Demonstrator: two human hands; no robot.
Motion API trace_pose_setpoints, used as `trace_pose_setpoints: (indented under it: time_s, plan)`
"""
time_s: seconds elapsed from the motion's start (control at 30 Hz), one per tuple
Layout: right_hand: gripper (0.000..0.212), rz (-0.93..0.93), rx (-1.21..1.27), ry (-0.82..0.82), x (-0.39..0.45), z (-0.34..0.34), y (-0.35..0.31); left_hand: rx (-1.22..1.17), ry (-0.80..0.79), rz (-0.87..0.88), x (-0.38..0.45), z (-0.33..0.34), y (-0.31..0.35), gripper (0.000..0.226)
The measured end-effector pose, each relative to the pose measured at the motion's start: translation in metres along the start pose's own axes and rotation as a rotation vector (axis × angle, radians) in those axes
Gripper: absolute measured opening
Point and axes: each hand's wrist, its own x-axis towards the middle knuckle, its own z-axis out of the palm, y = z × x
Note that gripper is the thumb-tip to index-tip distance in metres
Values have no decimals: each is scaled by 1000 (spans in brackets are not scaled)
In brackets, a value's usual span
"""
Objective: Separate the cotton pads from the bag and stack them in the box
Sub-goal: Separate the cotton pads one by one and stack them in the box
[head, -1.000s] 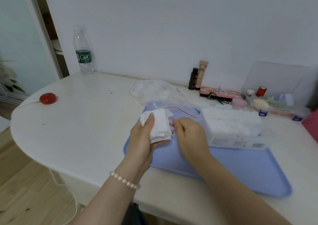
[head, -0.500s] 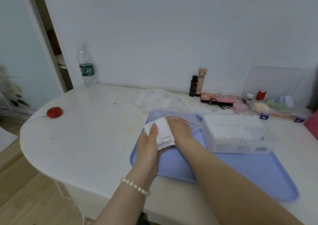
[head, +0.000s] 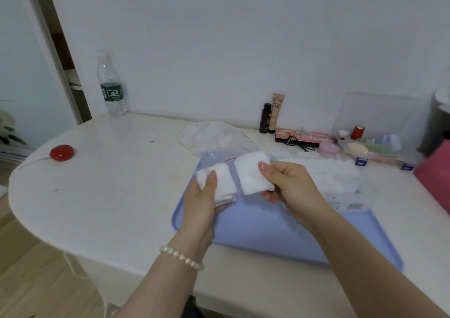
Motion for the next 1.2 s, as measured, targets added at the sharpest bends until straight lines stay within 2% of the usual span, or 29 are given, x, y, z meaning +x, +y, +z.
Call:
trace_pose_setpoints:
  time_s: [0.07,0.13,0.23,0.37,0.53,0.67,0.77,0.9,1.0,1.1,1.17,1.2]
  plan:
    - [25,37,153,-93,-4,8,1,49,-44,-8,-2,0,1,27]
    - [18,46,196,-131,-5,18,7,107,-87,-7,-3,0,1,28]
    - [10,32,72,-134,-5,29,16,152,-175,-17,-4,-1,2,31]
    - [11,20,-47,-99,-7,33,23,92,-174,-57,-3,-1,3,21]
    - [13,20,-110,-30,-5,34,25,27,-213,-156,-2,-1,6,42]
    - [13,57,-95,-12,-4,33,25,38,-263,-162,-4,0,7,60]
    - [15,48,-122,-7,-4,32,24,107,-288,-95,-6,-1,5,52]
    - [26,7,-179,61,-2,32,26,101,-300,-110,-5,-3,2,50]
    - [42,-84,-376,138,0,30,27,131,-315,-116,-7,-2,4,50]
    - [45,-168,-542,269,-4,23,23,150,-359,-155,-10,-1,10,38]
    - [39,-224,-393,310,-7,16,17,129,-383,-194,-12,-1,12,32]
    - [30,-241,-294,272,-7,13,11,123,-400,-208,-13,0,14,30]
